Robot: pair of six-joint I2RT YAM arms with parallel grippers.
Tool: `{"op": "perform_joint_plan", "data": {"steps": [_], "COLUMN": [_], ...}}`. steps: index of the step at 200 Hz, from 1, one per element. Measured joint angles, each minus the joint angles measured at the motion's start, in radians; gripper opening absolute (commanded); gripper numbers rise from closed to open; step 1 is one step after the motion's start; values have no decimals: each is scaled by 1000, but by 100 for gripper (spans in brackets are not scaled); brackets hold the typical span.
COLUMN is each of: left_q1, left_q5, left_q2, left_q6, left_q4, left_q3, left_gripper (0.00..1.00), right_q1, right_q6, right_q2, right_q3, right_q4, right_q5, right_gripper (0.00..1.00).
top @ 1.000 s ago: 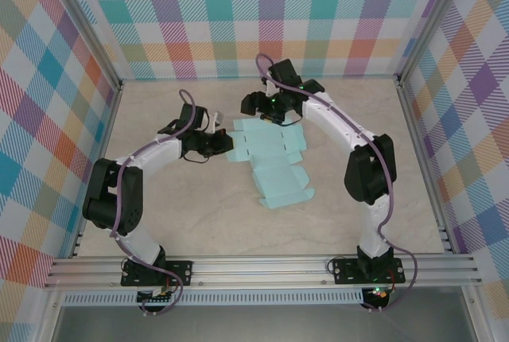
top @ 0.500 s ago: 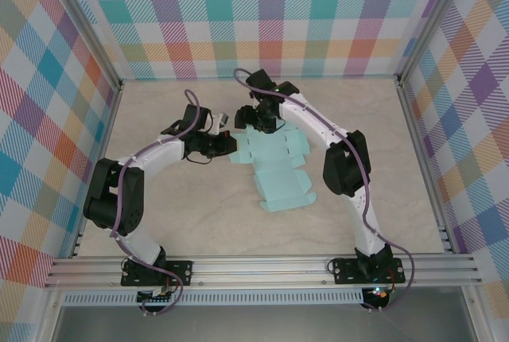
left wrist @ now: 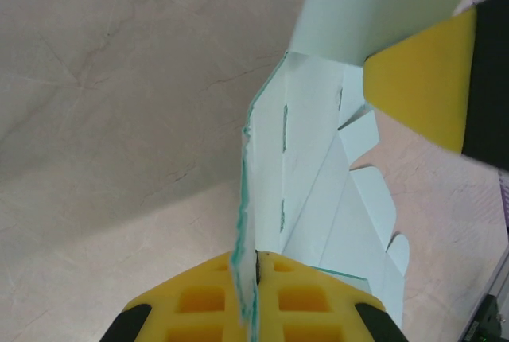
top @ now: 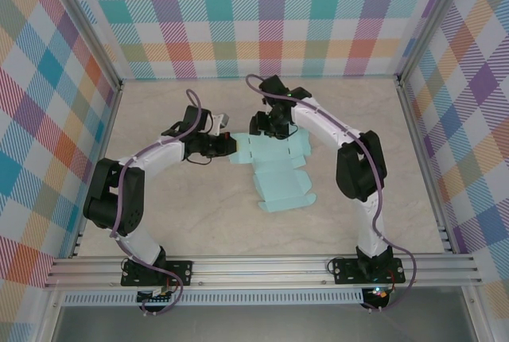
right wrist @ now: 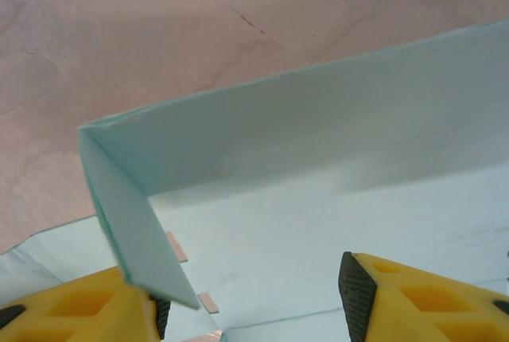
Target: Fold the paper box
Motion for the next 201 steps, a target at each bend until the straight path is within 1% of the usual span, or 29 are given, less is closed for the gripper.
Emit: {"op": "perform_joint_plan", "data": {"steps": [18,37,53,75,89,106,121,142,174,201], "left_q1": [-6,-17,-33,-87,-125,-158,-173,-187,-201,-211], "left_q5": [-2,-25,-54,-123,-172,-219,-264,-335,-426,-487], "left_q2": [0,-2,-16,-75,-112,-142,-167,-208,-245,-254], "left_q6": [32,63,77,101,117,127,138,142,142,142], "left_q4": [22,34,71,143,181,233,275,339,399,426], "left_q3": [-16,-21,-45,-116,-152,-181,-207,-262,-320,-337], "left_gripper": [0,0,0,0,0,0,0,0,0,0], "right_q1": [-31,-66,-105,-160,-188,-193,-187,-186,-185,-185], "right_q6": [11,45,117,288,394,505,595,721,829,853], "right_q2": [-6,-34,-63,-111,-134,-145,-145,-140,-111,-90], "right_q3": [-1,1,8,8,8,9,9,5,2,2], "right_q4": [1,-10,-24,-37,-44,-52,-60,-64,-62,-66], "right_q5": [-47,-130,-211,-305,-325,-334,-341,-382,-414,-413], "right_gripper": [63,74,74,76,77,79,80,80,77,75]}}
